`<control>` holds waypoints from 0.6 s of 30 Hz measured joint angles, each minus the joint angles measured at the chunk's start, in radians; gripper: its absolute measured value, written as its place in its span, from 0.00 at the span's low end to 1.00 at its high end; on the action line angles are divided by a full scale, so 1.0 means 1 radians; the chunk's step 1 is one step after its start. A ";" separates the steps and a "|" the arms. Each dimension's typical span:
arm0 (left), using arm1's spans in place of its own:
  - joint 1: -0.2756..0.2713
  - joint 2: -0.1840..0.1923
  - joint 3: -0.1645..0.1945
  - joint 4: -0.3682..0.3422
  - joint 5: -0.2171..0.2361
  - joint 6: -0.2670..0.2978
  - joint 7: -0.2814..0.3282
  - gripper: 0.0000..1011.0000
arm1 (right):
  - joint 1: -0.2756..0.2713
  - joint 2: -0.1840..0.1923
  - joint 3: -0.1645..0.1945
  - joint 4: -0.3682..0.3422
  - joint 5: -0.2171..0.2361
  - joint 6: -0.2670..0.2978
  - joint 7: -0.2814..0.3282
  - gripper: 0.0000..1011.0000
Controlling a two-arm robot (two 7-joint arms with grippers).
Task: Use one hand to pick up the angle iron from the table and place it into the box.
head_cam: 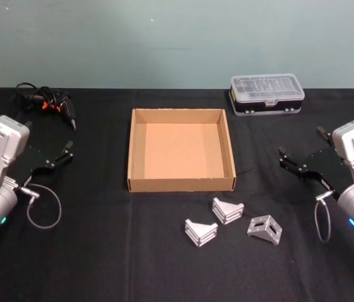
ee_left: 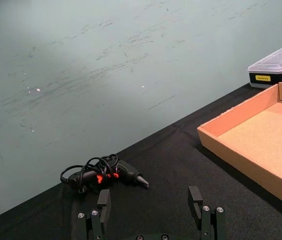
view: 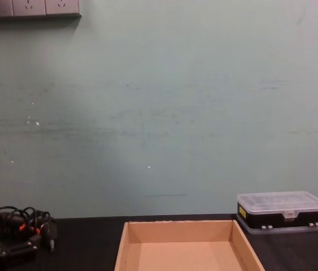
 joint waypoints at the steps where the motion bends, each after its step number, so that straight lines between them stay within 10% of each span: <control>1: 0.000 0.000 0.000 0.000 0.000 0.000 0.000 1.00 | 0.000 0.000 0.000 0.000 0.000 0.000 0.000 0.99; 18: 0.000 0.000 0.000 0.000 0.000 0.000 0.000 1.00 | 0.000 0.000 0.000 0.000 0.000 0.000 0.000 0.99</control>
